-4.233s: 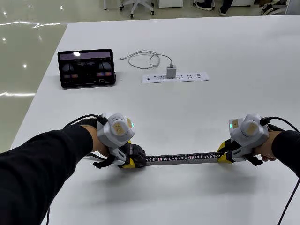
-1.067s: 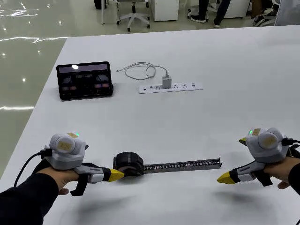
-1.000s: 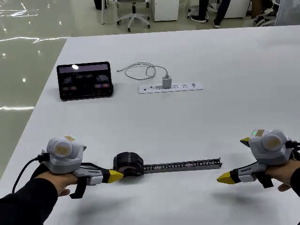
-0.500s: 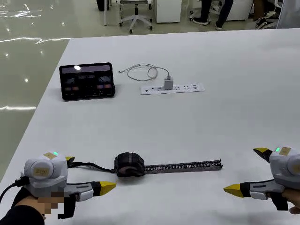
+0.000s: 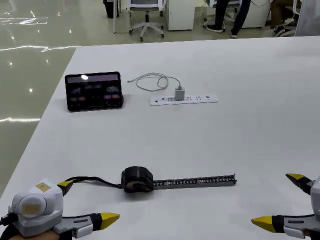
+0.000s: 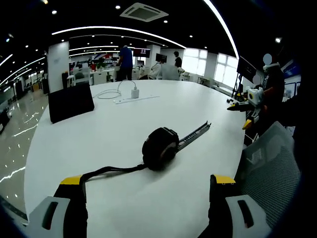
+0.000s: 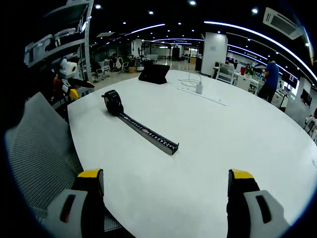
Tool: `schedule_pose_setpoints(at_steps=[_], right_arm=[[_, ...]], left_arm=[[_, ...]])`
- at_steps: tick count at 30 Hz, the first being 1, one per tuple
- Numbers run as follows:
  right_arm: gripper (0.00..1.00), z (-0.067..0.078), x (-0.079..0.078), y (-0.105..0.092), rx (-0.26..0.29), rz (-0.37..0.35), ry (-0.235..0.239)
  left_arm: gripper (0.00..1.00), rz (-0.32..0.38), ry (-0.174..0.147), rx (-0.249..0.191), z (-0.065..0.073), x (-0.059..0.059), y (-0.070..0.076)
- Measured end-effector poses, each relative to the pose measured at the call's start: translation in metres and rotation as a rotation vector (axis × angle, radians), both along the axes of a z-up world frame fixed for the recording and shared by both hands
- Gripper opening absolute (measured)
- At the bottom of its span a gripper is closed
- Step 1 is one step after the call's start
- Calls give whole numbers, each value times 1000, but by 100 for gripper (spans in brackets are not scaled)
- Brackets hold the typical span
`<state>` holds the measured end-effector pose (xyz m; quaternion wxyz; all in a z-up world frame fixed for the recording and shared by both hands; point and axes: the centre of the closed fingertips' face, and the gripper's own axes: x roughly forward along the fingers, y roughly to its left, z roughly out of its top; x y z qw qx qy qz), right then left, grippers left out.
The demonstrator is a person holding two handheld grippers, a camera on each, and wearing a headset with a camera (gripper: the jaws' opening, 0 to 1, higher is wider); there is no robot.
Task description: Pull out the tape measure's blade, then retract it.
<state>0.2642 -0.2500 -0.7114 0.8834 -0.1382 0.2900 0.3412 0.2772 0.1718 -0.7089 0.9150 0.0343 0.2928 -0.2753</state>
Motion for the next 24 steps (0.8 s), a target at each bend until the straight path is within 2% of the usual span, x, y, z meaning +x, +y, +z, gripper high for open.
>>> schedule_pose_setpoints(at_steps=[3,6,8,16,24], right_arm=[[100,0,-2,-8,-3,-3,4],[100,4,-8,-6,12,4,14],[100,4,-8,-9,-4,0,9],[100,9,-11,-12,-4,-4,-1],[100,7,-16,-13,-9,-4,9]], left_arm=[[100,-1,-5,-1,4,2,0],[100,-12,-10,9,6,2,-1],[100,-15,-6,8,6,2,-2],[100,-15,1,7,3,-1,1],[100,-20,-1,8,6,-1,1]])
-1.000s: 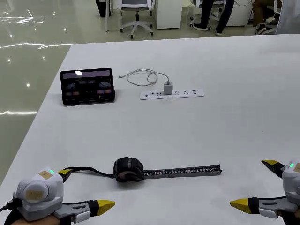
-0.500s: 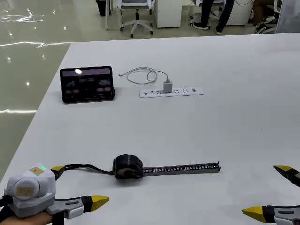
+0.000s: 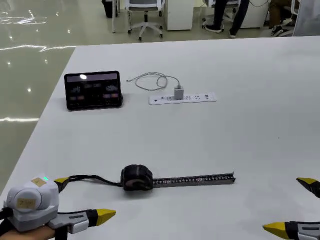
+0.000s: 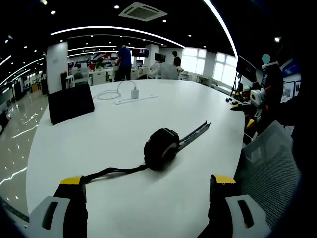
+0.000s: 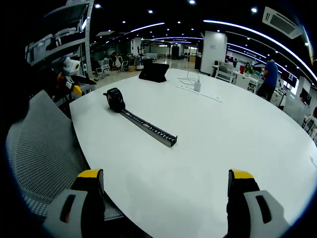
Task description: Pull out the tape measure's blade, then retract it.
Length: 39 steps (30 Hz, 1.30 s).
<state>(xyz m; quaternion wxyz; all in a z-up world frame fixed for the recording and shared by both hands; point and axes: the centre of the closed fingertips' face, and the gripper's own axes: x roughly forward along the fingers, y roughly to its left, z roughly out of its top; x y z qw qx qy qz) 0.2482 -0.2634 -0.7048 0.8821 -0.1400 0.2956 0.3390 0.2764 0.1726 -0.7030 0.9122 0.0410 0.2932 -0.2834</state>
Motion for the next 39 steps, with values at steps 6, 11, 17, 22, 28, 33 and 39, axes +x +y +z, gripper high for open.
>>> schedule_pose_setpoints(at_steps=[6,11,17,22,28,33,39], right_arm=[[100,0,-2,-2,27,-25,9],[100,1,-5,-2,24,-24,7],[100,3,-9,1,19,-17,8],[100,5,-8,2,15,-11,5],[100,8,-4,6,-18,36,5],[100,9,4,6,-39,64,5],[100,7,11,9,-69,108,19]], left_arm=[[100,-8,-5,3,-1,0,1],[100,2,-2,6,-3,-1,6],[100,-2,-4,18,0,-2,7],[100,-5,-14,13,8,-3,0],[100,10,-4,5,8,3,-6],[100,4,3,32,0,10,-14],[100,20,4,31,0,18,-27]])
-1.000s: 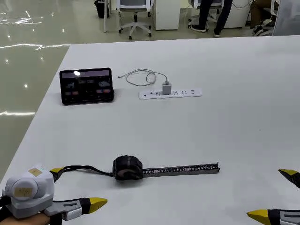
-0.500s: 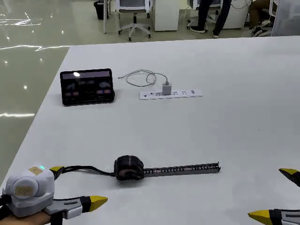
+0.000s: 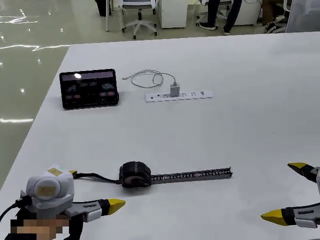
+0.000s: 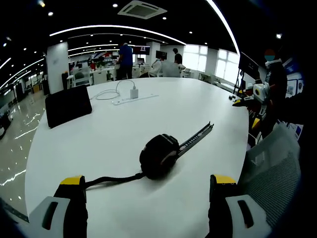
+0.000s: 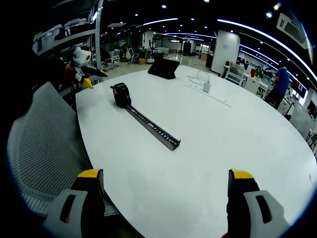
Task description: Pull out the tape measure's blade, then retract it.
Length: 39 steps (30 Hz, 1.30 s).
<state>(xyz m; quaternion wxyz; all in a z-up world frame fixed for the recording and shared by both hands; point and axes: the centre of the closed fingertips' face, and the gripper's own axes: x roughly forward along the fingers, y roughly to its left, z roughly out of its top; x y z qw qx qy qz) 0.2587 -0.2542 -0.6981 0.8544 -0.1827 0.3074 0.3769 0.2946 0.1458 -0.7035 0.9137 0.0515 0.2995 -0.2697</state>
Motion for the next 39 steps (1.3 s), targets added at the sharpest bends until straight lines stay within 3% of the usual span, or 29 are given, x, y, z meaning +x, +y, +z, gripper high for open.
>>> schedule_pose_setpoints(at_steps=[3,7,10,14,17,18,22,24,25,29,32,34,37,39], right_arm=[[100,-1,6,2,-24,29,-5],[100,0,13,7,-37,56,-5],[100,0,19,8,-50,68,-3],[100,0,26,8,-59,84,-3],[100,-1,29,10,-64,96,3],[100,-2,29,11,-67,101,8],[100,-7,31,13,-86,127,18],[100,-9,33,14,-96,140,22],[100,-10,34,15,-98,144,22],[100,-10,38,21,-105,175,32],[100,-12,42,24,-120,200,43],[100,-13,45,28,-134,232,53],[100,-16,50,32,-166,282,62],[100,-16,55,38,-175,322,59]], left_arm=[[100,38,-5,-20,3,9,-7],[100,45,-28,18,5,16,-16],[100,67,-29,-6,5,21,-23],[100,79,-33,7,3,27,-34],[100,143,-36,-12,2,34,-35],[100,208,-65,7,5,40,-29],[100,262,-73,31,2,41,-34],[100,279,-84,17,1,41,-41],[100,282,-97,19,0,41,-44],[100,288,-88,11,-9,40,-55],[100,282,-110,43,-16,40,-59],[100,298,-93,13,-20,42,-60],[100,309,-112,3,-22,46,-61],[100,310,-106,-10,-26,47,-64]])
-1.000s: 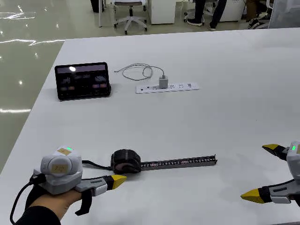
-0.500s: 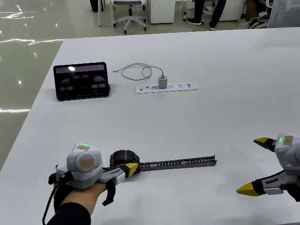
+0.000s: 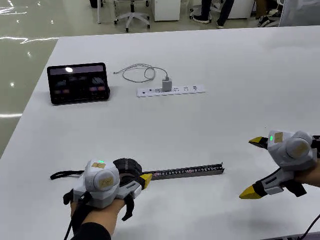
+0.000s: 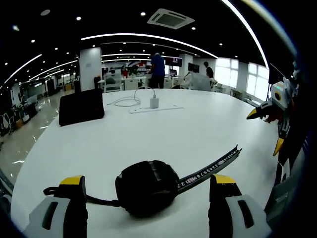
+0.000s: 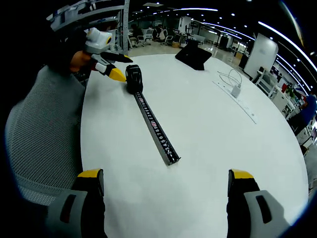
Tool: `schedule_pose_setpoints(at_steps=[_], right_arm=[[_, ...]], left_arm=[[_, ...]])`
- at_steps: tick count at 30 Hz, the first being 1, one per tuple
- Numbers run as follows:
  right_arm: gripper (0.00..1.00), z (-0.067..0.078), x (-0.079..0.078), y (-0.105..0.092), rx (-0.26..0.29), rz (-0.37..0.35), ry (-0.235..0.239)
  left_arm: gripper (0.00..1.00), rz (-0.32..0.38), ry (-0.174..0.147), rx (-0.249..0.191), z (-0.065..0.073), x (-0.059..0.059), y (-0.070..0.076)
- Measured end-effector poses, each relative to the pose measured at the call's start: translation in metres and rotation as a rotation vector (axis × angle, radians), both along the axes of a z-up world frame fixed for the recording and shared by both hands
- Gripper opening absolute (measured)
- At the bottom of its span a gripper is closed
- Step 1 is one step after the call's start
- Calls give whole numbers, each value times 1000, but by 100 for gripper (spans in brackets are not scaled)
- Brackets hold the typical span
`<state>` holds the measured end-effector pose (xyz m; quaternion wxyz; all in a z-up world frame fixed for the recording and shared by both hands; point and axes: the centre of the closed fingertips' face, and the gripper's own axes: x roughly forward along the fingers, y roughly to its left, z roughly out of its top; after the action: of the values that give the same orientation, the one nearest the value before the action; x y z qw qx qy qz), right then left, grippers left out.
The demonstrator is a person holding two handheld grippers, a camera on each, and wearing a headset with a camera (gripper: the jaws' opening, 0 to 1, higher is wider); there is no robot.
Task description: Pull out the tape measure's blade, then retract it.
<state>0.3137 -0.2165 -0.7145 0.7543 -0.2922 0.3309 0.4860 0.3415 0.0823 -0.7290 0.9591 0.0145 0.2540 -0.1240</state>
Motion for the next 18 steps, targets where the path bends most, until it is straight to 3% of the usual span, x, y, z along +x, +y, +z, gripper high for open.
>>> schedule_pose_setpoints(at_steps=[7,13,18], right_arm=[[100,-4,14,16,-45,139,5],[94,-13,27,23,-83,199,38],[87,-26,29,26,-122,301,54]], left_arm=[[100,-13,-23,4,-5,2,-7],[100,-6,-50,-13,-3,4,-8],[100,-2,-36,-34,-6,3,-8]])
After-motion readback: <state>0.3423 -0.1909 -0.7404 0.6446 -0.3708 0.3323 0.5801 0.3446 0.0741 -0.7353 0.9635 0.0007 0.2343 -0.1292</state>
